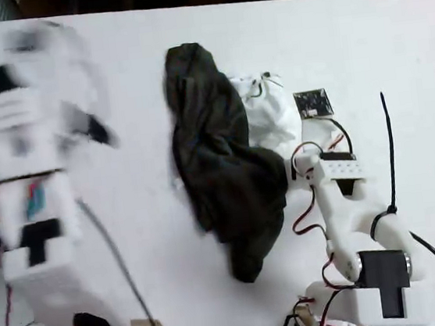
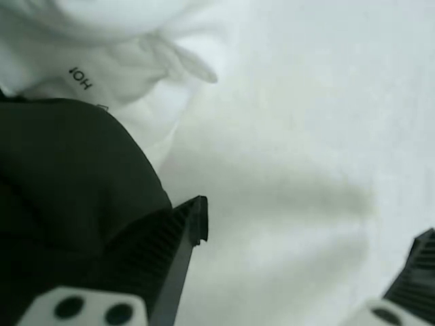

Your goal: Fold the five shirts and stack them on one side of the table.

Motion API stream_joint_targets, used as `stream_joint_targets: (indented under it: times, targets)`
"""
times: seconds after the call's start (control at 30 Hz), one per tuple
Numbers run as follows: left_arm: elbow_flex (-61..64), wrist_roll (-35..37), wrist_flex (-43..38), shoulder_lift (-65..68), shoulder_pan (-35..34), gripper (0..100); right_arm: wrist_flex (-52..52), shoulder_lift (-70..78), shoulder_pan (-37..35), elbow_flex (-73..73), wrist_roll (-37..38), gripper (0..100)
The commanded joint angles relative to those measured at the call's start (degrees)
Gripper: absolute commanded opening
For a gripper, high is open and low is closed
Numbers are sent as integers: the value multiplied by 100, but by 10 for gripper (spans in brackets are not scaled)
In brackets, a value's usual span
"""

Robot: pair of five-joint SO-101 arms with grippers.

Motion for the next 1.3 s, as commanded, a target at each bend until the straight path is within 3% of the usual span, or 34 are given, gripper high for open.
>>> stream_joint_targets:
  times: [0.0, 0.3, 0.53, 0.63, 0.73, 0.77, 0.83, 1.03, 1.27]
  targets:
    - [1024, 141, -624, -281, 1626, 362, -84, -180, -57, -35, -35, 437]
    - [1103, 1600, -1618, 633, 2813, 429, -84, -180, -57, -35, -35, 437]
    - [1095, 1380, -1811, 1407, 2963, 423, -84, -180, -57, -44, -35, 437]
    - [1095, 818, -1767, 1582, 2760, 300, -84, -180, -57, -44, -35, 437]
    - [1086, 448, -1644, 1582, 2391, 41, -84, -180, -57, -53, -35, 437]
    - [1059, 413, -1591, 1582, 2233, 8, -84, -180, -57, -53, -35, 437]
    - [875, 413, -1257, 1582, 1873, 60, -92, -180, -57, -53, -35, 437]
    - [-602, 369, 255, 1574, 624, 24, -92, -180, -57, -62, -35, 437]
    - [-2387, 369, 132, 527, -1802, 24, -92, -180, -57, -62, -35, 437]
